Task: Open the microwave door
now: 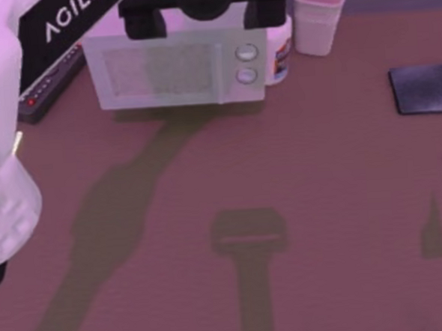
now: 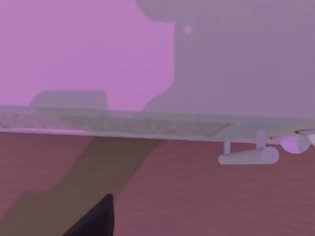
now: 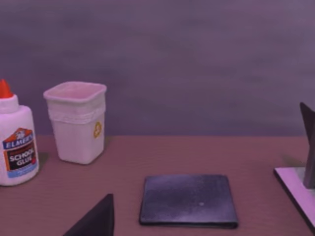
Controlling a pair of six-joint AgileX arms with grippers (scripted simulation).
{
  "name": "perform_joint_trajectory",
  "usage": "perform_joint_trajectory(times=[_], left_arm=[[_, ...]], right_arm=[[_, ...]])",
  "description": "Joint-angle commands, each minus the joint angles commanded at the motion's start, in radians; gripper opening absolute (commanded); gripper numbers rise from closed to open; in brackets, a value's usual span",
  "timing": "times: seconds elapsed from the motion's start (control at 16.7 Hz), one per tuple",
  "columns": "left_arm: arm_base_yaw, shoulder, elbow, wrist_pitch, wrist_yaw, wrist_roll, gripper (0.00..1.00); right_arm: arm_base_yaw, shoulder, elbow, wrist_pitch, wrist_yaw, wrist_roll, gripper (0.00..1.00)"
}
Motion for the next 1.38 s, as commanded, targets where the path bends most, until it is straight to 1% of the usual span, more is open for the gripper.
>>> perform_joint_trajectory(times=[0.42,0.54,0.84,1.08,1.38], left_arm=[[0.0,0.019,0.013,-0.002,0.0,-0.003,1.0],[0.008,0.038,-0.005,0.036,0.004,0.008,1.0],[0.043,0.12,-0.07,0.199,0.02,0.041,1.0],[0.046,0.127,-0.074,0.209,0.021,0.044,1.0],[0.046,0.127,-0.074,0.209,0.021,0.044,0.62]], right_arm=[[0.0,0.0,0.0,0.0,0.0,0.0,1.0],[0.0,0.0,0.0,0.0,0.0,0.0,1.0],[0.0,0.0,0.0,0.0,0.0,0.0,1.0],[0.0,0.0,0.0,0.0,0.0,0.0,1.0],[0.0,0.0,0.0,0.0,0.0,0.0,1.0]])
